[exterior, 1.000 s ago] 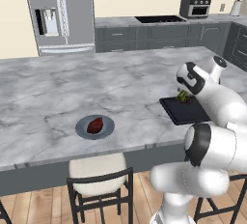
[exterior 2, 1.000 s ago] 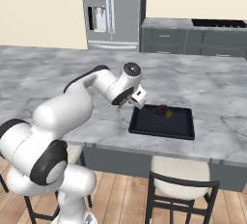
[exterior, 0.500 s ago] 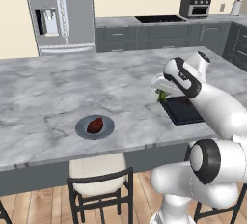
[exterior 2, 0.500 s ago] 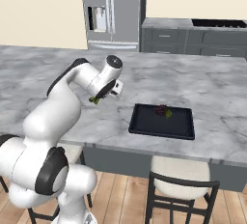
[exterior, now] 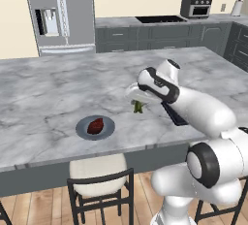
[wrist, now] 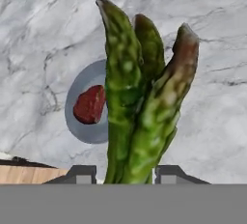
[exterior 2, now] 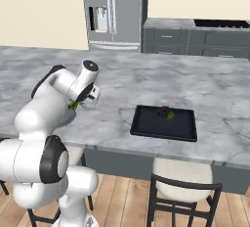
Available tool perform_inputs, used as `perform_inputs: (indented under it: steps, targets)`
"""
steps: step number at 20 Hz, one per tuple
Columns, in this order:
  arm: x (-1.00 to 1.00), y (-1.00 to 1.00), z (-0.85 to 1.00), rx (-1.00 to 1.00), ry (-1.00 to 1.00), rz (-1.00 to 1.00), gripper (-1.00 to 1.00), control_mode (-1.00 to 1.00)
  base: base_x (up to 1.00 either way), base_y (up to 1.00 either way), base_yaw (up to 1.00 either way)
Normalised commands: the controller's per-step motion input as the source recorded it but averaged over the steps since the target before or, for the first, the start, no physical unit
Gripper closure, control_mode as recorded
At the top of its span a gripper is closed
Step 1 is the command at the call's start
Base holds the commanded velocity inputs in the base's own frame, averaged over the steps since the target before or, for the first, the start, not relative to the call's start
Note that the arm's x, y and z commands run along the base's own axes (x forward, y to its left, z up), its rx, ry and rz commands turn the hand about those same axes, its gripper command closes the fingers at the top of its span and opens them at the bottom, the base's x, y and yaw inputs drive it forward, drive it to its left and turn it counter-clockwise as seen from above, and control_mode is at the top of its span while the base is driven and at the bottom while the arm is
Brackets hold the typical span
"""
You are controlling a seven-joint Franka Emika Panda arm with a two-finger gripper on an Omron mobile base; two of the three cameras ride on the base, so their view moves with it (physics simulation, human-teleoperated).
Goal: Create a steak meal by picking up the steak and asparagus from the tray and placing them on the plate. Leave the grapes on the tray.
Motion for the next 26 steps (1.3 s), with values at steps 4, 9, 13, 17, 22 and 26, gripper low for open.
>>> perform_inputs:
  steps: [4, 9, 13, 17, 22, 26]
  targets:
    - [0.00, 1.00, -0.52, 0.00, 0.11, 0.03, 1.00, -1.00, 0.00, 0.00, 0.00]
    - [0.12, 0.56, -0.47, -0.04, 0.10, 0.00, 1.00, -1.00, 0.00, 0.00, 0.00]
    - [0.28, 0.26, -0.45, -0.04, 0.09, 0.00, 1.00, -1.00, 0.00, 0.00, 0.00]
    - [0.32, 0.10, -0.44, -0.02, 0.08, 0.00, 1.00, -1.00, 0.00, 0.00, 0.00]
    - [0.32, 0.00, -0.43, -0.01, 0.06, 0.00, 1.00, -1.00, 0.00, 0.00, 0.00]
    - [0.36, 0.14, -0.28, -0.03, 0.07, 0.00, 1.00, -1.00, 0.00, 0.00, 0.00]
